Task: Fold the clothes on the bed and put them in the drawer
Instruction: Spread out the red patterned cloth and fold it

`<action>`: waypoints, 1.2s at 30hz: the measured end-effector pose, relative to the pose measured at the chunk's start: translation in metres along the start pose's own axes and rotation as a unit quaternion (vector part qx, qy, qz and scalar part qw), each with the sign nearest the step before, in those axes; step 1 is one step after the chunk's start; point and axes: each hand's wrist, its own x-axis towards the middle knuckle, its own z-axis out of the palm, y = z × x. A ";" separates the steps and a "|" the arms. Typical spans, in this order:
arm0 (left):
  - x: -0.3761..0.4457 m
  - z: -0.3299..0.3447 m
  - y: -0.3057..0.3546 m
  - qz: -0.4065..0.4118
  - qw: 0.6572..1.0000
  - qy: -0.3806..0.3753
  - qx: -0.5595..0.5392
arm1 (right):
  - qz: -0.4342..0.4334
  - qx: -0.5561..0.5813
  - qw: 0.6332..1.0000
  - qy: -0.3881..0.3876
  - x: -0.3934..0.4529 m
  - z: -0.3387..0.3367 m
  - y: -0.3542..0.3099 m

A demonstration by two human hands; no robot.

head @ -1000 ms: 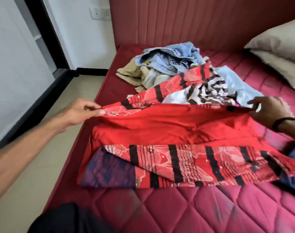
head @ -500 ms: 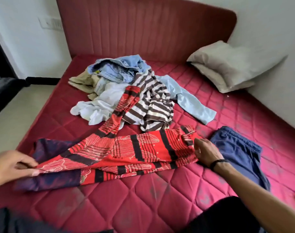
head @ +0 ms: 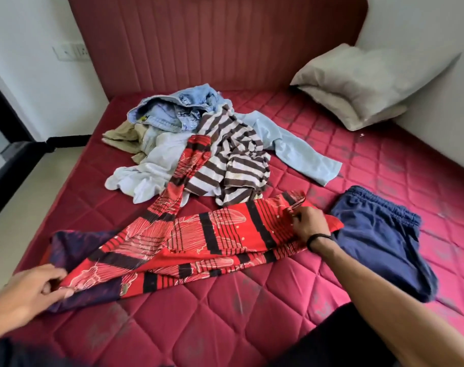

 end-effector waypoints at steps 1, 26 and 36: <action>0.001 -0.006 0.004 -0.019 1.000 0.012 -0.021 | 0.035 0.022 0.999 0.012 0.003 -0.006 0.004; 0.009 0.028 0.045 -0.199 0.965 0.131 -0.106 | -0.223 0.060 0.972 -0.047 0.083 0.032 -0.281; 0.020 0.010 0.048 -0.184 0.974 0.078 -0.108 | -0.393 -0.310 0.866 -0.006 0.178 0.055 -0.344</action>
